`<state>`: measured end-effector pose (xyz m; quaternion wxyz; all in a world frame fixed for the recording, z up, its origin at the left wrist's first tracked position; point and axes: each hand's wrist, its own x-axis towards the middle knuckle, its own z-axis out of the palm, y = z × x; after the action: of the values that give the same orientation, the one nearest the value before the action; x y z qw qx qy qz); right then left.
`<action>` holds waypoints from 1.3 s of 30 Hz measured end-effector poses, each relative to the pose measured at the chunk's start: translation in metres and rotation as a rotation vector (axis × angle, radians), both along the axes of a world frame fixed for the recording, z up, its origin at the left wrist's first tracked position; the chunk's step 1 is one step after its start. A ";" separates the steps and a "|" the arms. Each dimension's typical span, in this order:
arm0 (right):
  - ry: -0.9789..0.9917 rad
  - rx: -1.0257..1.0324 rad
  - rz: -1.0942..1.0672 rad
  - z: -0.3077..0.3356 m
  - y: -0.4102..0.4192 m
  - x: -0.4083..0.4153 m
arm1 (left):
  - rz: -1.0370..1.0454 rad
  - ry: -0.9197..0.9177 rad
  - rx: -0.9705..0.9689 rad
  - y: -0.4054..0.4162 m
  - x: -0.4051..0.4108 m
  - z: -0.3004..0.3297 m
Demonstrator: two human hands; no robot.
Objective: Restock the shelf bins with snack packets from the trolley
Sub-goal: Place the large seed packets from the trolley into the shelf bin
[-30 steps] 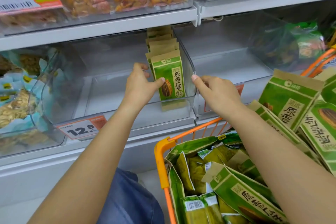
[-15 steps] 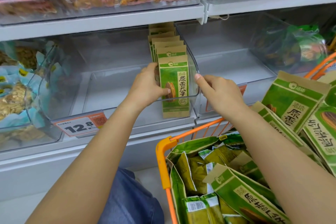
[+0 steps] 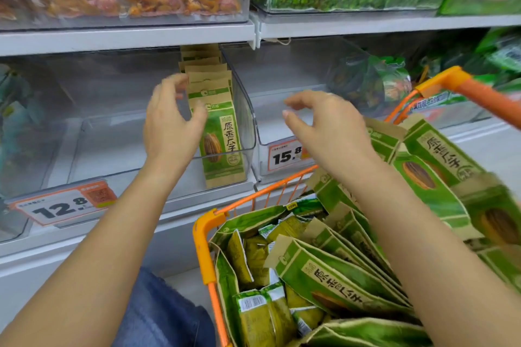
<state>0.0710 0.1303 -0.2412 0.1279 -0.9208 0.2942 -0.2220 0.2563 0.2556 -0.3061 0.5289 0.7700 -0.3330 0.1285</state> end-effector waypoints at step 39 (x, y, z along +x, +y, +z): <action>0.025 0.163 0.031 -0.061 -0.007 0.052 | -0.230 0.319 0.483 0.020 0.003 0.001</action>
<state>0.1225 0.1234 -0.3019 0.2021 -0.9145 0.2985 -0.1836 0.2596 0.2753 -0.3051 0.3873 0.8411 -0.3516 -0.1377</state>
